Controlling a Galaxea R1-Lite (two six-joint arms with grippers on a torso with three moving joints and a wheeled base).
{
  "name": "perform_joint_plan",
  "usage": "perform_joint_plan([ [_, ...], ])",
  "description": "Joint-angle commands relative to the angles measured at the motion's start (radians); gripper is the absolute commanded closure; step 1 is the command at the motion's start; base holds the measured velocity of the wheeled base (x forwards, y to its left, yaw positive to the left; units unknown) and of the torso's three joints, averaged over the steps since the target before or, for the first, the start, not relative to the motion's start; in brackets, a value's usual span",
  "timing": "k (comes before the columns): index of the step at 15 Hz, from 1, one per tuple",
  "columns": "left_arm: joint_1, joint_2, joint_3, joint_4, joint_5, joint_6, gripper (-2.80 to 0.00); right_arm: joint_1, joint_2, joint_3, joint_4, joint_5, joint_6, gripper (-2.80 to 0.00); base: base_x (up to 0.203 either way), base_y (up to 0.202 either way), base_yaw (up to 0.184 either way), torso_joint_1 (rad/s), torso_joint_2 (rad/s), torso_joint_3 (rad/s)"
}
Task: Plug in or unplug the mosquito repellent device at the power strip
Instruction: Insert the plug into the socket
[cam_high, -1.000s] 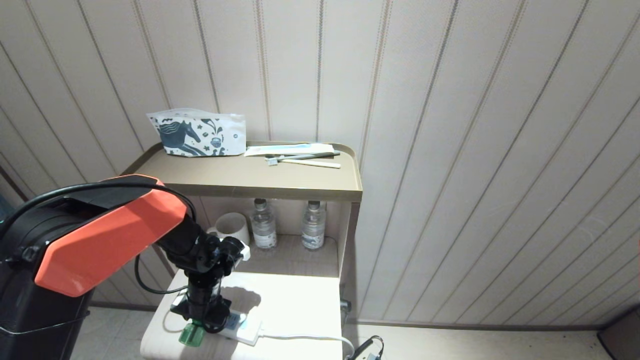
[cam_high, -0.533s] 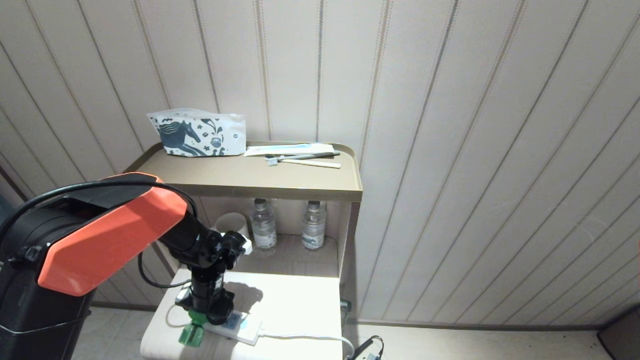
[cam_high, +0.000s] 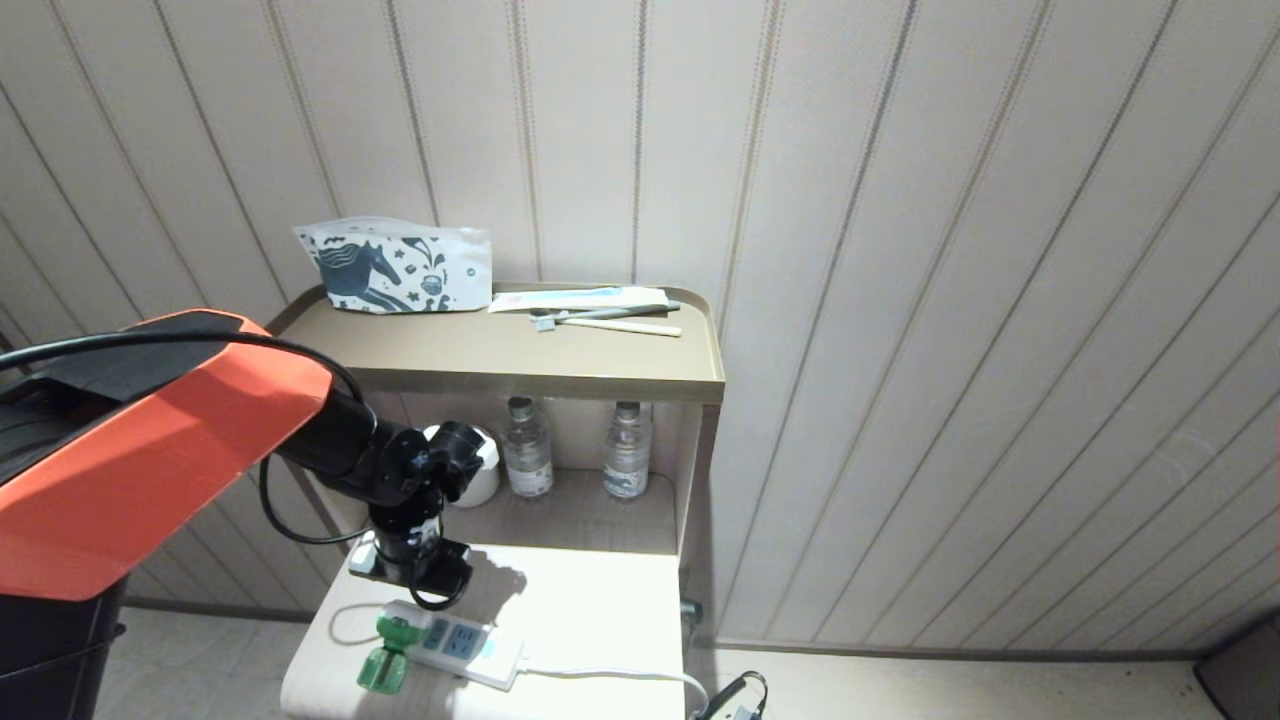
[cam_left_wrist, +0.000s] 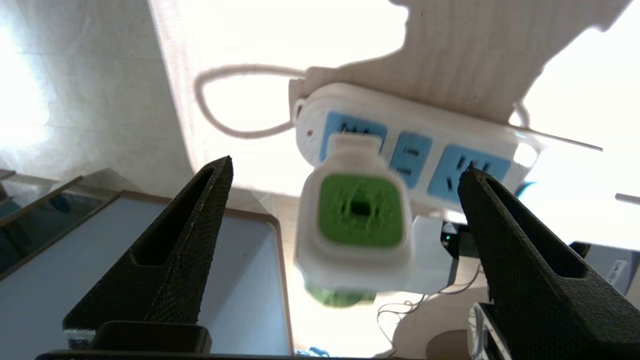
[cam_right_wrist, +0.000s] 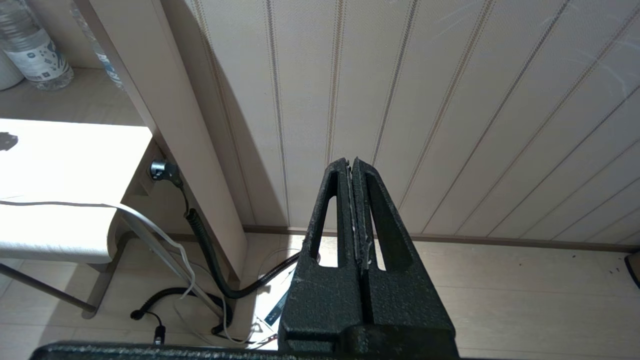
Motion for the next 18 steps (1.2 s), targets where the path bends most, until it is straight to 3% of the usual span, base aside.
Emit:
perform_joint_plan([
  [1, 0.0, -0.095, 0.042, 0.001, 0.003, -0.002, -2.8, 0.0, 0.002, 0.0, 0.0, 0.0, 0.0, 0.0, 0.0, 0.0, 0.0, 0.0, 0.0, 0.0],
  [11, -0.003, -0.393, 0.208, 0.009, 0.011, 0.012, -2.8, 0.0, 0.002, 0.0, 0.0, 0.0, 0.0, 0.0, 0.0, 0.0, 0.0, 0.0, 0.0, 0.0],
  [15, -0.003, -0.487, 0.242, 0.013, 0.069, 0.022, -2.8, 0.0, 0.002, 0.0, 0.0, 0.0, 0.0, 0.0, 0.0, 0.0, 0.0, 0.0, 0.0, 0.0],
  [16, -0.003, -0.505, 0.241, 0.013, 0.079, 0.022, 0.0, 0.0, 0.002, 0.0, 0.0, 0.0, 0.0, 0.0, 0.0, 0.0, 0.0, 0.0, 0.0, 0.0],
  [18, -0.003, -0.539, 0.248, 0.012, 0.097, 0.019, 0.0, 0.0, 0.002, 0.0, 0.0, 0.0, 0.001, 0.0, 0.0, 0.0, 0.0, 0.0, 0.0, 0.0],
])
